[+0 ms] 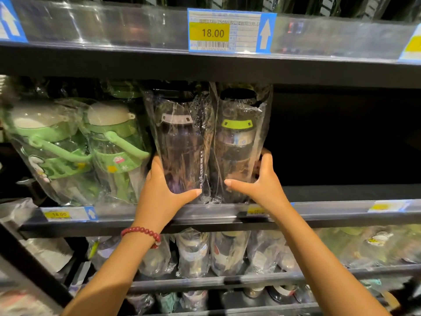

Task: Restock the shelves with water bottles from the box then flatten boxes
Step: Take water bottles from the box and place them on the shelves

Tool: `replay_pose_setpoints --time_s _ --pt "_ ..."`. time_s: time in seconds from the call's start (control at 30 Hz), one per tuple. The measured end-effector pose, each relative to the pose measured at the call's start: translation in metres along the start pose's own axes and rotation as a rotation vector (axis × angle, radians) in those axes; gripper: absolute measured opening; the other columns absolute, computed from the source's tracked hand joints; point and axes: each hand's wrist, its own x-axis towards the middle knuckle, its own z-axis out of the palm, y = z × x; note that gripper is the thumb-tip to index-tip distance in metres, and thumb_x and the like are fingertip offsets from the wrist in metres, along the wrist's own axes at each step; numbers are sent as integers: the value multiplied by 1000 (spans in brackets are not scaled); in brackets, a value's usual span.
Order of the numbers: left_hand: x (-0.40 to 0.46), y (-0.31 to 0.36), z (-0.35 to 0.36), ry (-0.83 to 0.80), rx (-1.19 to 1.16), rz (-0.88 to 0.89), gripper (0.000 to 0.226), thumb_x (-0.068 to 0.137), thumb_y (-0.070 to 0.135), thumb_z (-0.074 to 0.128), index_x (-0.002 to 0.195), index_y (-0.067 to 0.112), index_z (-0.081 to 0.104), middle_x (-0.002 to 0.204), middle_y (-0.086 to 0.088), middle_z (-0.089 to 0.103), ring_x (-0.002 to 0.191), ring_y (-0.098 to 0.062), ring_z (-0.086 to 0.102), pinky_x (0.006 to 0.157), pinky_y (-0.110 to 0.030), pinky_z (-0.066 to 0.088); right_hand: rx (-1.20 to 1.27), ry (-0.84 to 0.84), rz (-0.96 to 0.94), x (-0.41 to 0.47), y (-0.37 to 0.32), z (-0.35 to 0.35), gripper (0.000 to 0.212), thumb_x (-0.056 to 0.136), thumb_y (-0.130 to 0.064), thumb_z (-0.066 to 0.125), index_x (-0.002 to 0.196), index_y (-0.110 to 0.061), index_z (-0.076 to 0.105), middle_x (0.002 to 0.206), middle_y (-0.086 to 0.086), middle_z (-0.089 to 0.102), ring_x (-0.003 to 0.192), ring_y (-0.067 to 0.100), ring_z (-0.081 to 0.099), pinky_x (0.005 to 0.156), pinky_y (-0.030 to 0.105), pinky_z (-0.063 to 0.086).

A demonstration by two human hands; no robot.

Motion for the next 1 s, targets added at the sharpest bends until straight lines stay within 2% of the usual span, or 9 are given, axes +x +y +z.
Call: replay_pose_setpoints --time_s 0.13,0.23,0.37,0.47,0.57,0.7,0.8,0.9,1.0 --pt "-23 9 -6 71 54 3 107 68 40 81 150 25 14 152 2 28 135 -16 33 106 -30 33 -10 58 -14 -17 3 -11 87 70 -35 81 138 -23 29 127 -9 45 113 5 45 91 22 37" --pt "-53 15 -4 136 129 44 95 74 38 77 149 28 18 150 4 30 134 -14 32 106 -29 31 -152 122 -105 -42 11 -14 77 75 -34 78 138 -18 37 133 -3 47 116 5 43 93 20 33" --pt "-100 11 10 158 386 67 86 78 36 74 148 20 26 147 -2 37 133 -23 35 106 -38 34 -326 95 -298 -81 26 -14 64 79 -29 76 132 -9 46 127 5 54 118 20 48 97 24 34" --pt "-143 -1 29 139 547 53 80 74 32 78 141 9 41 137 -11 50 125 -31 48 102 -41 41 -416 -18 -407 -115 43 -8 60 78 -30 70 129 -8 47 124 8 56 115 26 48 98 29 35" --pt "-198 -9 56 155 701 33 72 65 28 83 127 2 56 121 -15 62 110 -33 61 94 -43 50 -486 -186 -407 -154 67 -2 61 72 -27 77 124 -10 52 118 7 58 110 30 52 90 38 47" --pt "-279 -11 93 53 702 -178 83 51 28 90 123 9 53 112 -14 65 100 -33 65 75 -44 58 -599 -399 -422 -205 105 1 56 60 -20 82 110 -9 61 101 7 64 94 31 62 72 36 54" --pt "-340 -9 110 4 760 -333 88 45 30 91 120 12 50 107 -13 67 93 -32 66 72 -39 57 -664 -551 -491 -240 128 4 58 48 -27 87 100 -9 67 93 6 65 84 27 65 66 34 57" --pt "-389 -2 114 -15 775 -504 81 48 30 89 120 11 58 110 -12 66 96 -33 65 74 -40 56 -687 -661 -620 -274 136 8 67 39 -28 88 101 -9 70 96 8 68 87 28 66 66 33 56" --pt "-425 8 105 43 746 -637 78 51 27 85 121 15 54 113 -8 63 98 -31 62 75 -39 56 -615 -780 -723 -302 132 17 68 45 -27 86 108 -11 63 100 8 67 93 28 65 73 35 55"
